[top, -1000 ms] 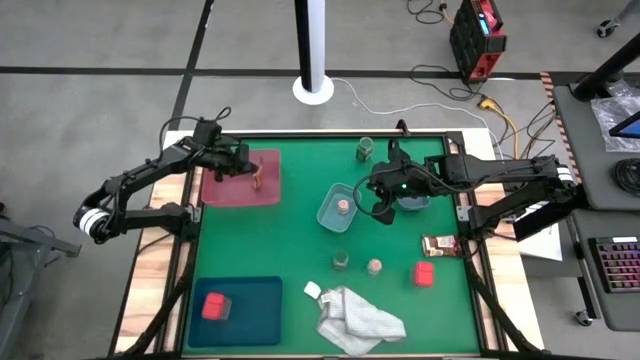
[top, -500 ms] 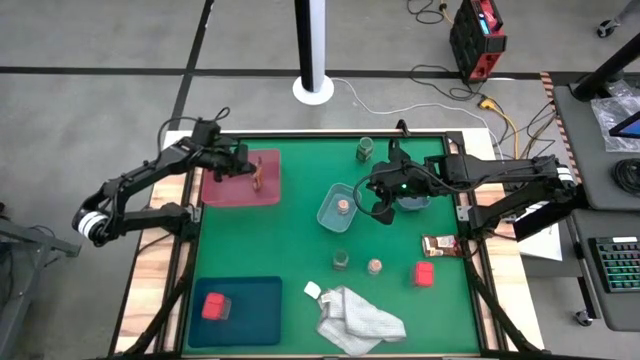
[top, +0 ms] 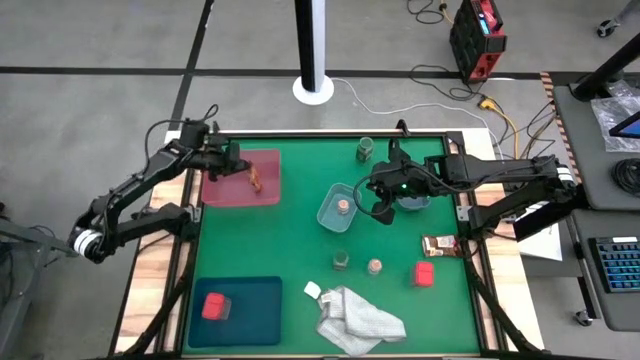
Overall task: Sort spices by type
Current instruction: Put the left orange seasoning pack into the red bin, then put the top middle green seasoning bottle into the blue bin
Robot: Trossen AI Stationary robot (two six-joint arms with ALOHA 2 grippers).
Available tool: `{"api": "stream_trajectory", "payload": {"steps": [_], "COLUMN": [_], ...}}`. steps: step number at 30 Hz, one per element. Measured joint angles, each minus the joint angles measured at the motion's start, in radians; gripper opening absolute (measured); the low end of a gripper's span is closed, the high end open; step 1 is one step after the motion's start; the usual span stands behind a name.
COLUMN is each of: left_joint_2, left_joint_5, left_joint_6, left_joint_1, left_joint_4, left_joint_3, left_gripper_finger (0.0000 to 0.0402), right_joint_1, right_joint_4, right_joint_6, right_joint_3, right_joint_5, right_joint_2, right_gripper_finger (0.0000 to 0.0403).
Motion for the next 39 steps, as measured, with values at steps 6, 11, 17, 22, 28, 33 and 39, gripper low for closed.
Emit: {"api": "stream_trajectory", "payload": {"steps": [6,11,17,22,28,33,39], "left_joint_2": [-0.075,-0.088,-0.075,-0.086,-0.116,-0.169,-0.227], "left_joint_5": [-0.043,-0.206,-0.283,-0.295,-0.379,-0.392,-0.394], "left_joint_6": [0.005,0.121,0.218,0.267,0.269,0.265,0.265], "left_joint_1": [0.000,0.000,-0.008,-0.051,-0.113,-0.129,-0.129], "left_joint_4": [-0.099,-0.296,-0.446,-0.442,-0.444,-0.439,-0.441], "left_joint_3": [0.094,0.270,0.529,0.721,0.844,0.846,0.791], "left_gripper_finger": [0.0078,0.0078,0.0078,0.0078,0.0078,0.0078,0.0078], "right_joint_1": [-0.014,-0.068,-0.174,-0.330,-0.512,-0.599,-0.626], "right_joint_4": [-0.006,-0.002,-0.002,-0.002,-0.037,-0.180,-0.282], "right_joint_6": [0.015,0.015,0.061,0.121,0.096,0.119,0.171], "right_joint_3": [0.034,0.075,0.087,0.096,0.217,0.372,0.515], "right_joint_5": [0.000,0.001,-0.001,-0.031,-0.198,-0.237,-0.241], "right_joint_2": [0.000,0.000,0.004,0.053,0.229,0.415,0.586], "right_gripper_finger": [0.0012,0.0012,0.0012,0.0015,0.0060,0.0139,0.0230]}}
